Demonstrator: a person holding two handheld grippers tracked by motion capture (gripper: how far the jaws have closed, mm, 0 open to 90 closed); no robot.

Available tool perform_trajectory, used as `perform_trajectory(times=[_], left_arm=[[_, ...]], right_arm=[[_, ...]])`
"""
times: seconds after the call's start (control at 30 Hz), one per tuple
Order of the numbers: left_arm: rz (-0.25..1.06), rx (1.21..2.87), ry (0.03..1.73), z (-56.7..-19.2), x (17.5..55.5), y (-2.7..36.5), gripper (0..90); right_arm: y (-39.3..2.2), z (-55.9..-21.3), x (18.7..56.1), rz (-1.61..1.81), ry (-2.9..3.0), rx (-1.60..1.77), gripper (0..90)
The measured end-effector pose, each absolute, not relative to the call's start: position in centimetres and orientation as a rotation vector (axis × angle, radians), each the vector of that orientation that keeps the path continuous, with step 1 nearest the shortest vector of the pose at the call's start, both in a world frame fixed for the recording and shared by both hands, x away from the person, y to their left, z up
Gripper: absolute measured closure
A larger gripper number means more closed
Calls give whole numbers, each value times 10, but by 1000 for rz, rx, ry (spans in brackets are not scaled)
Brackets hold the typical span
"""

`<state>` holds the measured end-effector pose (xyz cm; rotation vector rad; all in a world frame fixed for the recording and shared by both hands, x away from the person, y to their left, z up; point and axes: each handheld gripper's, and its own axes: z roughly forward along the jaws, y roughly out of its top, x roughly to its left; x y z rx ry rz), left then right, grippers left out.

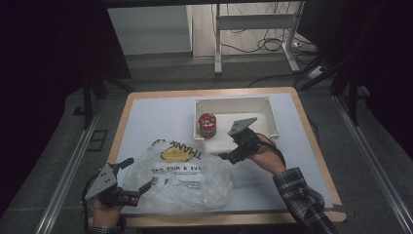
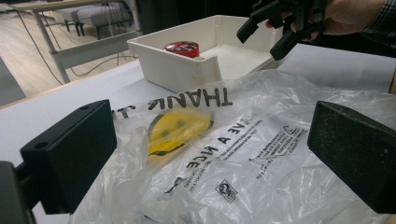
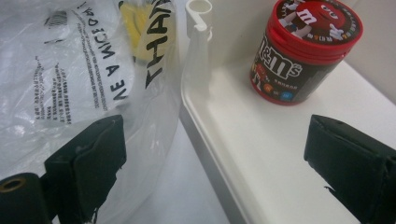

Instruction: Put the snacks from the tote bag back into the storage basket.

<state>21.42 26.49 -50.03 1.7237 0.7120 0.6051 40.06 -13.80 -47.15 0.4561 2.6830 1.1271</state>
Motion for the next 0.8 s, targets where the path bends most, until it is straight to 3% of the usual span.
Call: perform_trajectory(times=[0.8], left_arm=[[605,1728,711,-500,214,264,13]], right_arm=[[-165,-472,380,1148,2647,494,57]])
